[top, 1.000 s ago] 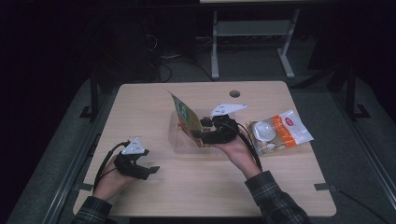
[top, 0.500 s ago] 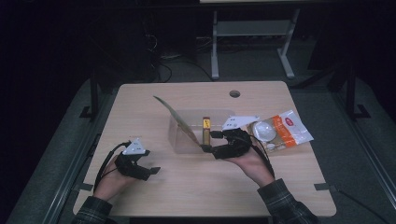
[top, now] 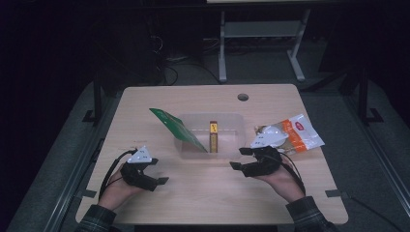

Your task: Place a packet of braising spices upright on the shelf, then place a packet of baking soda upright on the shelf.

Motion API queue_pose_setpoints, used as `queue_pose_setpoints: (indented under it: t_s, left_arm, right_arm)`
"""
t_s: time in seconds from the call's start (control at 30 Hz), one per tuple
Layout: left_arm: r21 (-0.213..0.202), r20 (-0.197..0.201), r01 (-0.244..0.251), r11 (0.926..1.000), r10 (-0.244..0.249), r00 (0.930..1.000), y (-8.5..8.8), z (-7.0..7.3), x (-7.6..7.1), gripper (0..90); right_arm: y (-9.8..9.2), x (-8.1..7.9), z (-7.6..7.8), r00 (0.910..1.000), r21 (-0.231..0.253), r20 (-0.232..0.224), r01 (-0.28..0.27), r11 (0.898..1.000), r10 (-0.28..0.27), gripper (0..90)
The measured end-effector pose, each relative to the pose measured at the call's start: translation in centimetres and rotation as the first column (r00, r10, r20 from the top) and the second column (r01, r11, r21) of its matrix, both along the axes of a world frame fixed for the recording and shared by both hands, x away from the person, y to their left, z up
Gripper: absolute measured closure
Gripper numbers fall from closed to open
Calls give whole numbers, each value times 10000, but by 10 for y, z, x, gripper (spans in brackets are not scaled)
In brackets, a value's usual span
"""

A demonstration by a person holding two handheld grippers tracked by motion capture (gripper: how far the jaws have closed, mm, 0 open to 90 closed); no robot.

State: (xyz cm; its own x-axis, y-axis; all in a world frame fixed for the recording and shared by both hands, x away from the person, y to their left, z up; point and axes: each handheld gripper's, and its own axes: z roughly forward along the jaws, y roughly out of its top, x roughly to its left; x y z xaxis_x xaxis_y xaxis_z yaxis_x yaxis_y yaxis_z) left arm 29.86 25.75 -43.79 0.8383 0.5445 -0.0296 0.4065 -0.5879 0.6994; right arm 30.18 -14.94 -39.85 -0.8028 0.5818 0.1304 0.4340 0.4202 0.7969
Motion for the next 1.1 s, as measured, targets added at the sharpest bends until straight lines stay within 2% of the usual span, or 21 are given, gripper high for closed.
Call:
queue_pose_setpoints:
  t_s: [0.2,0.3,0.33,0.4,0.6,0.67,0.83,0.87,0.9,0.97,1.03,1.07,1.1]
  left_arm:
    - [-254,-65,-153,9996,152,9999,2,0,-9,161]
    - [-141,-116,-81,9999,79,9999,4,-1,-10,161]
    - [-206,-223,-165,9997,161,9996,3,-2,-11,161]
    - [-51,-187,-41,10000,40,9998,3,-2,-11,161]
    - [-48,-250,5,10000,-7,9997,1,-3,-10,162]
    - [-132,-255,-28,9999,25,9997,0,-4,-11,161]
    - [-45,-320,70,10000,-71,9995,-2,-5,-9,161]
    - [-3,-301,101,9999,-101,9995,-2,-5,-9,162]
    - [1,-294,124,9999,-124,9995,-2,-5,-8,161]
    - [-32,-346,112,9999,-113,9993,-3,-6,-9,162]
    - [74,-322,201,9998,-198,9993,-3,-6,-9,162]
    - [4,-313,159,9999,-158,9994,-4,-6,-9,161]
    - [81,-310,208,9998,-206,9993,-3,-5,-9,162]
  right_arm:
    - [-31,1,-8,9966,-280,13,827,9962,-827,351]
    - [-44,6,-11,9917,-454,-32,1280,9907,-1282,358]
    - [-47,8,-12,9902,-493,-34,1390,9891,-1393,359]
    - [-54,13,-15,9866,-729,24,1630,9839,-1633,370]
    - [-64,30,-20,9740,-897,-94,2246,9703,-2263,404]
    - [-68,39,-21,9705,-840,-69,2395,9673,-2409,452]
    - [-74,61,-22,9537,-1404,-69,2968,9446,-3007,661]
    - [-75,65,-23,9529,-1483,-59,2991,9426,-3033,705]
    - [-76,70,-24,9473,-1710,-101,3139,9339,-3202,748]
    - [-80,78,-26,9413,-1992,-100,3288,9232,-3374,832]
    - [-84,84,-29,9365,-2018,-257,3379,9193,-3498,894]
    - [-85,86,-31,9366,-2106,-306,3353,9183,-3490,895]
    - [-86,89,-34,9356,-2425,-358,3329,9112,-3514,895]
